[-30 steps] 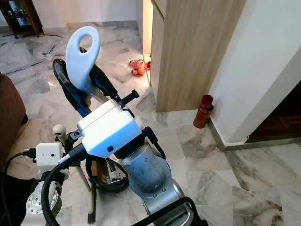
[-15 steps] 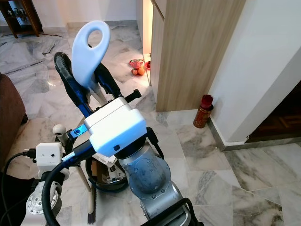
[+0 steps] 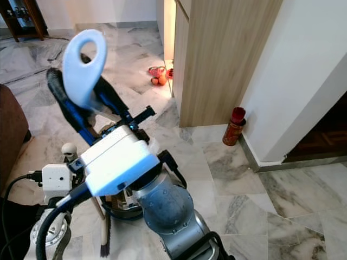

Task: Sweep floor

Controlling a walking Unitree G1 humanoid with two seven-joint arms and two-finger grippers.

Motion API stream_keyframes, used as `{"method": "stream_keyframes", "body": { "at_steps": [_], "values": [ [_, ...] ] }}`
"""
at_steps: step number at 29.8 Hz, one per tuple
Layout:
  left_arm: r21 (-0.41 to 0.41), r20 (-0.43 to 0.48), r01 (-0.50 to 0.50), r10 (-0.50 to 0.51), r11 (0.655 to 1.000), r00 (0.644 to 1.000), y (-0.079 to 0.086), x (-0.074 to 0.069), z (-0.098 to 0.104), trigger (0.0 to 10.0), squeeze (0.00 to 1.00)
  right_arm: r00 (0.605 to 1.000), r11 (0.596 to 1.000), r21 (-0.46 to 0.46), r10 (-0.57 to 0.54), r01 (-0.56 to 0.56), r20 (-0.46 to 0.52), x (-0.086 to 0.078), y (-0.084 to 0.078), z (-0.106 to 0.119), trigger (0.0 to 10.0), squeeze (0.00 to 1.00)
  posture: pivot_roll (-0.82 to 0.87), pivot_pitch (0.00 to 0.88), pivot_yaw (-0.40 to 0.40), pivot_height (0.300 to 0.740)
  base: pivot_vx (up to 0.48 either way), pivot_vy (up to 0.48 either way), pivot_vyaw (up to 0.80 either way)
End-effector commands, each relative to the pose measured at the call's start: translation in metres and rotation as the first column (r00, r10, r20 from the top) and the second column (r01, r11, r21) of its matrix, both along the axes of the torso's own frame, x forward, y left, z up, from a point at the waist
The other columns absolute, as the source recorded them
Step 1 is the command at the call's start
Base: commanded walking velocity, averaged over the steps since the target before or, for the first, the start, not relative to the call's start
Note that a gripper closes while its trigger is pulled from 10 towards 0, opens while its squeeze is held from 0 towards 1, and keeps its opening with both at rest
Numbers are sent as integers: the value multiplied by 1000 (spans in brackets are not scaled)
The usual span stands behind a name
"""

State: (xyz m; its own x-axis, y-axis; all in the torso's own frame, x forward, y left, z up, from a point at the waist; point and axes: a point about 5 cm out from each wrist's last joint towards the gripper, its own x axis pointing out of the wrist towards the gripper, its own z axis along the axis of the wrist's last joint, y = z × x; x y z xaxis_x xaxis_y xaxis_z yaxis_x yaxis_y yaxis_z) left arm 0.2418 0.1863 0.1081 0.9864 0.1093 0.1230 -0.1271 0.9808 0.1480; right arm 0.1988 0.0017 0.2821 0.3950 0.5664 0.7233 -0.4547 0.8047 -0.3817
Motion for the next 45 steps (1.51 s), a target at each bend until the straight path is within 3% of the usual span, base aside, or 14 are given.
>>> {"method": "stream_keyframes", "body": {
  "at_steps": [1,17,22,24,25,27,31,32,34,38,39,41,45],
  "values": [
    [29,33,8,-9,1000,999,-1,0,5,10000,0,995,999,21,23,-26,96,-11,0,11,10000,0,84,110,-16,740,0,0,0],
    [28,30,14,-15,1000,999,-2,0,4,10000,0,997,1000,28,-6,4,74,-6,-3,9,10000,0,83,105,-16,740,0,0,0],
    [25,28,23,-23,999,999,-4,0,4,10000,0,987,990,-1,-138,138,84,8,-14,6,10000,0,81,100,-15,740,0,0,0],
    [25,27,24,-25,999,999,-4,1,4,10000,0,961,966,-35,-249,255,117,21,-27,5,10000,0,81,100,-15,740,0,0,0],
    [24,26,25,-26,999,999,-4,0,3,10000,0,930,935,-47,-341,350,136,33,-42,5,10000,0,81,93,-16,740,0,0,0],
    [24,25,25,-25,999,999,-4,0,3,10000,0,917,922,-52,-375,384,138,38,-48,4,10000,0,82,92,-16,740,0,0,0],
    [25,22,27,-28,999,999,-4,0,2,10000,0,847,847,-60,-521,528,99,57,-77,-5,10000,0,82,87,-14,740,0,0,0],
    [25,21,31,-32,999,999,-4,0,2,10000,0,819,817,-68,-570,573,61,65,-91,-13,10000,0,80,83,-13,740,0,0,0],
    [25,20,33,-34,999,999,-4,0,2,10000,0,804,800,-70,-594,595,45,69,-97,-17,10000,0,80,80,-12,740,0,0,0],
    [25,14,42,-42,999,999,-5,1,0,10000,0,729,751,-42,-651,659,-210,84,-124,-49,10000,0,75,71,-12,740,0,0,0],
    [25,14,42,-42,999,999,-5,1,0,10000,0,729,751,-42,-651,659,-210,84,-124,-49,10000,0,75,71,-12,740,0,0,0],
    [23,12,45,-45,999,999,-6,1,0,10000,0,684,742,-65,-646,667,-339,88,-135,-76,10000,0,80,65,-11,740,0,0,0],
    [22,10,47,-47,999,999,-5,0,0,10000,0,657,729,-71,-650,681,-381,90,-143,-88,10000,0,80,62,-11,740,0,0,0]
  ]
}}
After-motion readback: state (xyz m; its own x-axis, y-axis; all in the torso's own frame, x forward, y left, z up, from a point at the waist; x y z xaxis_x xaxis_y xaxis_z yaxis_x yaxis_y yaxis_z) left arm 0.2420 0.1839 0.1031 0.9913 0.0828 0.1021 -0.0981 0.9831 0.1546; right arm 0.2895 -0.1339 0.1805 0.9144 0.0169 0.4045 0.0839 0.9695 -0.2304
